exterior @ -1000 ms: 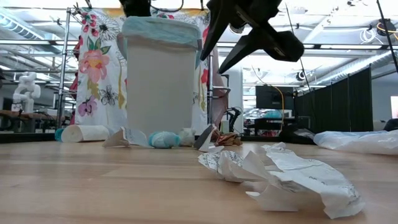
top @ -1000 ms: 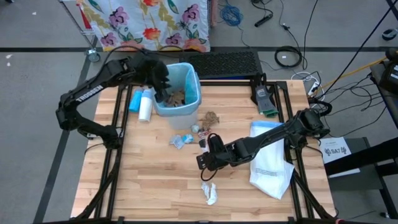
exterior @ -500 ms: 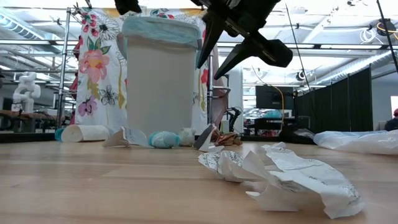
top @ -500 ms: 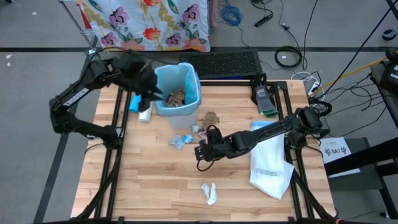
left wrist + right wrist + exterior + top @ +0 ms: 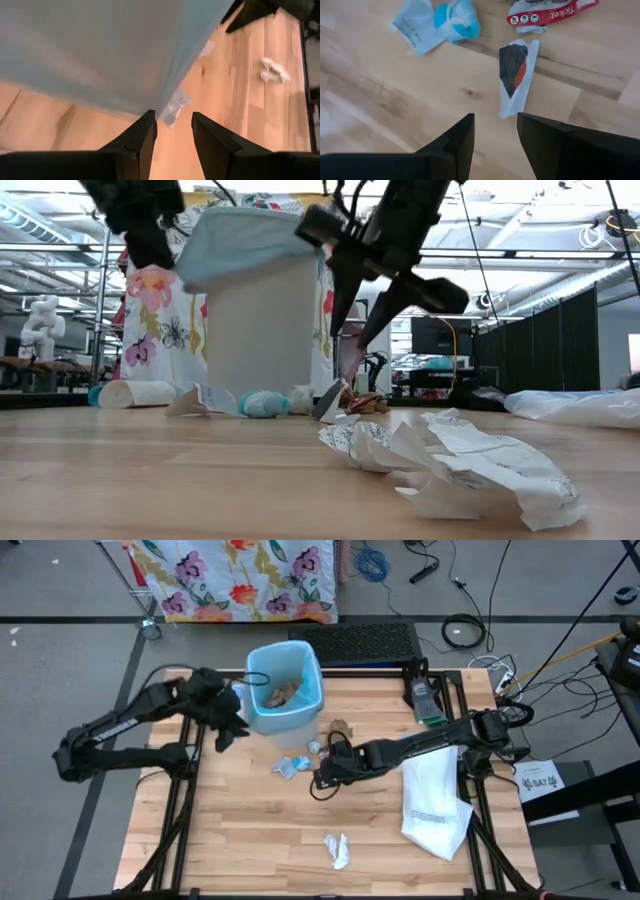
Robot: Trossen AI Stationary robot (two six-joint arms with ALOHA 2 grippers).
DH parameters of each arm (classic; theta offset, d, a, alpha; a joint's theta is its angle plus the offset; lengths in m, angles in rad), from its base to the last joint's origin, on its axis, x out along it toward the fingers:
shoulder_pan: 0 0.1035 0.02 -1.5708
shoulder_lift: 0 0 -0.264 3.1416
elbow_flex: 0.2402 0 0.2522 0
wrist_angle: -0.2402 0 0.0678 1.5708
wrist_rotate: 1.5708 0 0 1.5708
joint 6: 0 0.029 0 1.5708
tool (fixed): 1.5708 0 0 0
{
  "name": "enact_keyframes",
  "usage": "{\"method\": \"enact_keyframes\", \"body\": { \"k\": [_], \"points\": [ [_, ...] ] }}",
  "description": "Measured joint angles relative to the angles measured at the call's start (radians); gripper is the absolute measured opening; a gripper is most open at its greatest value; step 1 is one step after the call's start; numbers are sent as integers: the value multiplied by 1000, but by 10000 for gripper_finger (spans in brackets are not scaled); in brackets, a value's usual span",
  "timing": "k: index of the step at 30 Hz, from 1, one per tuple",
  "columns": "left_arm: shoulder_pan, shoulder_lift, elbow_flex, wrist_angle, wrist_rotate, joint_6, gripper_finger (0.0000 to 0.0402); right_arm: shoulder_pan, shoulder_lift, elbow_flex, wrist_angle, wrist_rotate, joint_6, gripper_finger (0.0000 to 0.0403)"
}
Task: Place trash/remove bag and relplace
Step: Put the white paper into the white trash bin
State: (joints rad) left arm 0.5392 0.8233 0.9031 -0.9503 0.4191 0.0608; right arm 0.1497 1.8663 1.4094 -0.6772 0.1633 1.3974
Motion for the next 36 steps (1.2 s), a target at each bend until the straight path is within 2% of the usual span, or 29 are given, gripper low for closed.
{"method": "enact_keyframes", "body": {
  "k": [6, 12, 14, 17, 19, 22, 26, 36],
  "points": [
    [0, -155, -70, 0, -7, -52, 130, -41, 56, 0, 25, -18, -50, 141],
    [0, -318, -70, -2, -77, -77, 130, -78, 124, 0, 101, -123, -147, 137],
    [0, -365, -76, -13, -108, -102, 130, -82, 149, 0, 124, -135, -160, 117],
    [0, -420, -112, -40, -122, -110, 130, -83, 166, -1, 173, -136, -183, 43],
    [0, -454, -144, -41, -121, -133, 130, -76, 164, 0, 196, -118, -191, 13],
    [0, -508, -206, -42, -122, -153, 130, -59, 149, -1, 177, -74, -165, 4],
    [0, -575, -281, -46, -122, -204, 130, -33, 108, 0, 173, -64, -154, 1],
    [0, -599, -278, 6, -130, -213, 130, 4, 65, 0, 169, -34, -142, 2]
  ]
}}
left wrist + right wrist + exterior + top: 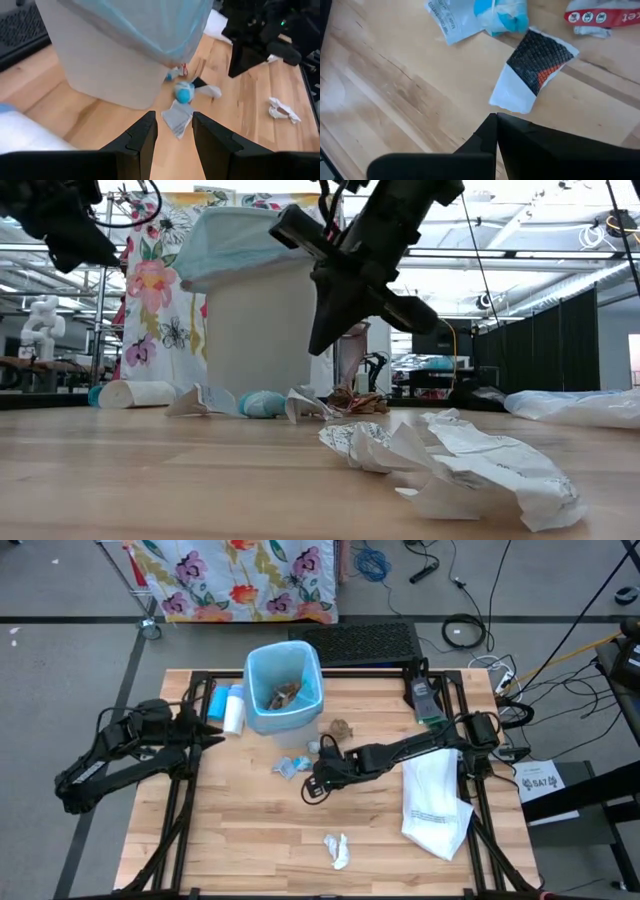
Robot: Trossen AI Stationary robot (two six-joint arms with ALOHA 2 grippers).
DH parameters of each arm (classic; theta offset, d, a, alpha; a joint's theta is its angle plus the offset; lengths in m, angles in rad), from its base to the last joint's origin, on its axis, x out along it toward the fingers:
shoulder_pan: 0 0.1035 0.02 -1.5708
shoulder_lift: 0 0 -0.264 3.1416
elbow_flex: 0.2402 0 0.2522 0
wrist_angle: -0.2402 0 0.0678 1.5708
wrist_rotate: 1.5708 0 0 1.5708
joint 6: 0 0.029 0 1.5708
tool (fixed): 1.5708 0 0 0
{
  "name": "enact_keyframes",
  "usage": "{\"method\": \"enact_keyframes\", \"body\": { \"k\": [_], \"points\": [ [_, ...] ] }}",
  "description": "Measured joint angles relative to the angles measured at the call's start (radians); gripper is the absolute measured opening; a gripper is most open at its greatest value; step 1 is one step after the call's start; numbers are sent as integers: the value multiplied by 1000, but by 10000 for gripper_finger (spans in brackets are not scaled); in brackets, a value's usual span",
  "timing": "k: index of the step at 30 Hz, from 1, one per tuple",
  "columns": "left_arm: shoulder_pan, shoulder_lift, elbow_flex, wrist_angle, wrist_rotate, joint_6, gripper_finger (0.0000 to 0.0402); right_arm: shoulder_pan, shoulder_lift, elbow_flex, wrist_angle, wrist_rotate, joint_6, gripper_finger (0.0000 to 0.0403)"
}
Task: Place trash/remove bag and relplace
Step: Put the white paper into the white trash bin
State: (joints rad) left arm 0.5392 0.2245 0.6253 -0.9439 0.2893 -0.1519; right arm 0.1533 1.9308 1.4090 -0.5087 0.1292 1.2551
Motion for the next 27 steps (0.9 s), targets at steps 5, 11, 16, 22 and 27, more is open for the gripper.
{"method": "enact_keyframes", "body": {
  "k": [5, 11, 16, 22, 27],
  "points": [
    [0, 0, -1, -3, -2, 0, 130, -20, 0, 0, 7, -3, 43, 24],
    [0, 0, -1, -6, -3, 0, 130, -68, 0, 0, 13, -2, 16, 103],
    [0, 0, -1, -7, -3, 1, 130, -102, 3, 0, 32, -1, -32, 170],
    [0, 0, -1, -8, -3, 1, 130, -109, 66, 0, 144, -10, -45, 219],
    [0, 0, -1, -8, -3, 1, 130, -109, 129, 1, 43, -83, 60, 221]
  ]
}}
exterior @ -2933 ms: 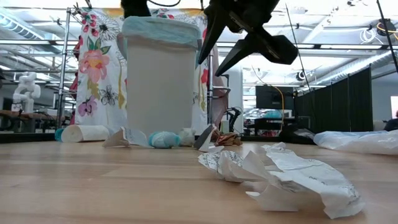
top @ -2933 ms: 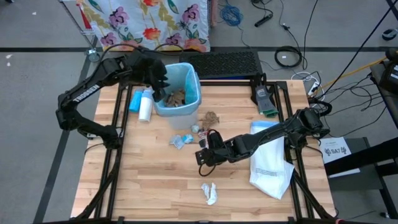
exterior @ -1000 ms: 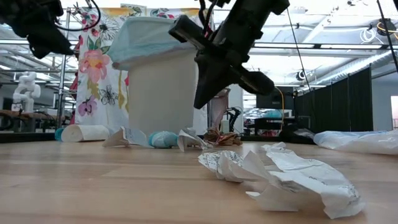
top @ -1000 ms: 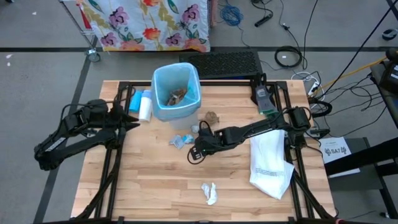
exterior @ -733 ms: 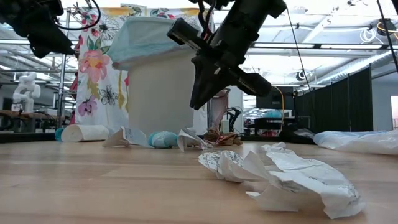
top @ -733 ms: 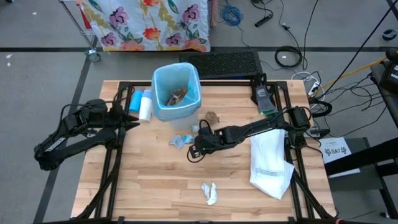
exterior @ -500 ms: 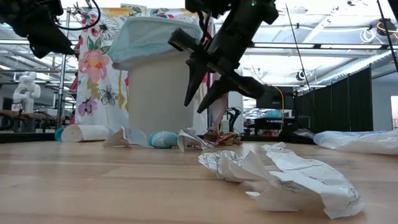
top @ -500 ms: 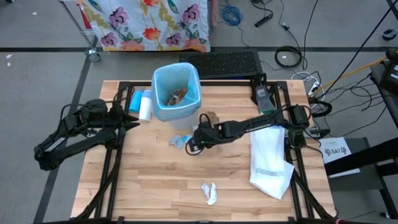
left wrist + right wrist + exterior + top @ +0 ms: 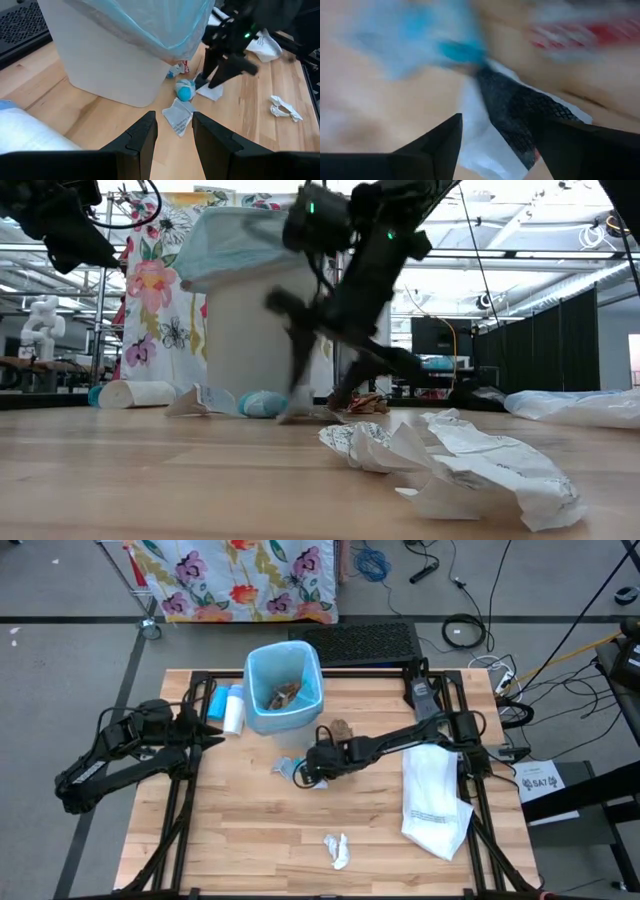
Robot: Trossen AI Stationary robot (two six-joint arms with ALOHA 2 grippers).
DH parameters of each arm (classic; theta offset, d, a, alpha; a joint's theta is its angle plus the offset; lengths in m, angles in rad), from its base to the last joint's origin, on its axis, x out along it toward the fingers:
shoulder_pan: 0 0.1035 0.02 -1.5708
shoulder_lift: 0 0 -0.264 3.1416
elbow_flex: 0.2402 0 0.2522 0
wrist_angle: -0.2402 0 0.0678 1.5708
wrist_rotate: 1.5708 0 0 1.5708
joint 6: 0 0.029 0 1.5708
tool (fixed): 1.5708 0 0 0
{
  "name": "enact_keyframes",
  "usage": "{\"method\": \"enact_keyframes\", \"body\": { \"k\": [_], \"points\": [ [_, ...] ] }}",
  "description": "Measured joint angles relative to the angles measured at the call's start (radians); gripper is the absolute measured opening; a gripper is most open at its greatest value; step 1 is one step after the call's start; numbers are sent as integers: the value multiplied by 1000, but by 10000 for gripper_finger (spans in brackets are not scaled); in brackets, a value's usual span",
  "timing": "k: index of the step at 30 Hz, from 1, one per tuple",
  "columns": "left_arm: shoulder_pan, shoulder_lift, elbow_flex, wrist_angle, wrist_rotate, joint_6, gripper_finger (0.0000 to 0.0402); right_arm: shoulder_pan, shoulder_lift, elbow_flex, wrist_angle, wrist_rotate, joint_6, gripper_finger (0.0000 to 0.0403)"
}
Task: Place trash/remove bag and relplace
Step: Put the white paper into the white trash bin
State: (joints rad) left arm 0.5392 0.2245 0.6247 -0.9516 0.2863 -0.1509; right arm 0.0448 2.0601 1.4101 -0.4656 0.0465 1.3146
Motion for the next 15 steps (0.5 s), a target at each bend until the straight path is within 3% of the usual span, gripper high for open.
{"method": "enact_keyframes", "body": {
  "k": [4, 8, 15],
  "points": [
    [0, 0, 0, 0, 0, 0, 130, 7, 2, 2, -132, -28, 22, 166],
    [0, 0, 0, 0, -12, 3, 130, 25, -4, -1, -142, -52, -42, 32],
    [0, 0, 0, -1, -56, 1, 130, 57, -42, 13, -148, -14, -41, 2]
  ]
}}
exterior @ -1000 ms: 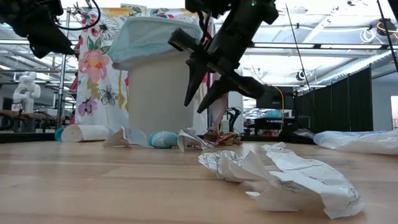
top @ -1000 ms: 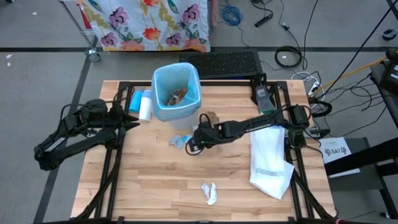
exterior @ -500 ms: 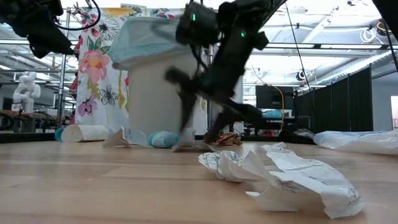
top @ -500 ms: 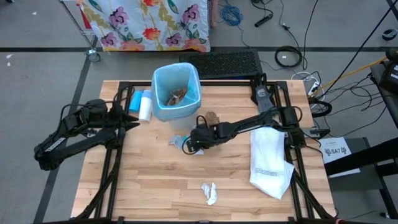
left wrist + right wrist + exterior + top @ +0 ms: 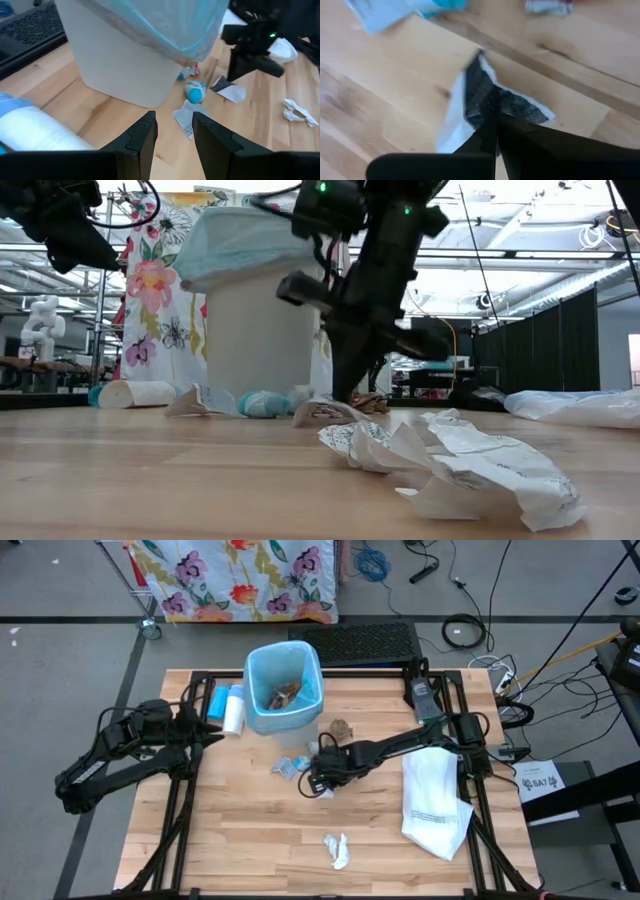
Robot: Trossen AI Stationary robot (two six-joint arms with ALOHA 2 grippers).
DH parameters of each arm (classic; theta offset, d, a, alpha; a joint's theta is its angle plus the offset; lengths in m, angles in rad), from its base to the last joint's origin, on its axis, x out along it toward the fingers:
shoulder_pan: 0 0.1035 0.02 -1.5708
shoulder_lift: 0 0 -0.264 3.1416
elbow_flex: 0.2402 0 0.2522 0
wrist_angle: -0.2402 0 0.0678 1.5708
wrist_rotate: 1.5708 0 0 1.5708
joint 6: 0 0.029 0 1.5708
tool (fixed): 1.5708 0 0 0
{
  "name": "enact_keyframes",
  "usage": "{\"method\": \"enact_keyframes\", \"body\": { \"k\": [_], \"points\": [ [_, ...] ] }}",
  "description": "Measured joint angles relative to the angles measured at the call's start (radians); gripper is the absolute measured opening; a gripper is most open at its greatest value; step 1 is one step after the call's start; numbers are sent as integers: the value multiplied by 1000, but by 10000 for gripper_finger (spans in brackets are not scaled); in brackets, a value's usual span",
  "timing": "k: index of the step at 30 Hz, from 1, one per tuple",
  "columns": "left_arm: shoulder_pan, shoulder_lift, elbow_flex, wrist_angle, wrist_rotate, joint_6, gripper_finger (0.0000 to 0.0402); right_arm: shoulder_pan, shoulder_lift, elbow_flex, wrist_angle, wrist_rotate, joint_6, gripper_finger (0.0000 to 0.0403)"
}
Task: Place trash/remove bag and relplace
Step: Put the white paper into the white trash bin
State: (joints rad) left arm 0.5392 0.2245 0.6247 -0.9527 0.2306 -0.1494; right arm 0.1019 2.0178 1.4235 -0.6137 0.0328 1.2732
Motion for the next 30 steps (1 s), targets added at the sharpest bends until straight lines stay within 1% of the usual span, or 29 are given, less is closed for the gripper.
{"method": "enact_keyframes", "body": {
  "k": [10, 13, 15, 19, 21, 23, 24, 27, 30],
  "points": [
    [0, 0, 0, 0, -1, -1, 130, 12, -96, 27, -14, 14, 26, 1],
    [0, 0, 0, 0, -1, -1, 130, 12, -101, 27, 2, 13, 15, 12],
    [0, 0, 0, 0, -1, -1, 130, 7, -101, 27, -3, 13, 9, 28],
    [0, 0, 0, 0, -1, -1, 130, -10, -101, 27, -34, 13, 50, 82],
    [0, 0, 0, 0, -1, -1, 130, -17, -101, 27, -64, 14, 80, 118],
    [0, 0, 0, 0, -1, -1, 130, -19, -100, 27, -99, 10, 145, 158],
    [0, 0, 0, 0, -1, -1, 130, -18, -100, 26, -108, -8, 172, 177],
    [0, 0, 0, 0, -1, -1, 130, -17, -94, 26, -92, -67, 205, 236],
    [0, 0, 0, 0, -1, -1, 130, -11, -71, 26, -49, -77, 208, 289]
  ]
}}
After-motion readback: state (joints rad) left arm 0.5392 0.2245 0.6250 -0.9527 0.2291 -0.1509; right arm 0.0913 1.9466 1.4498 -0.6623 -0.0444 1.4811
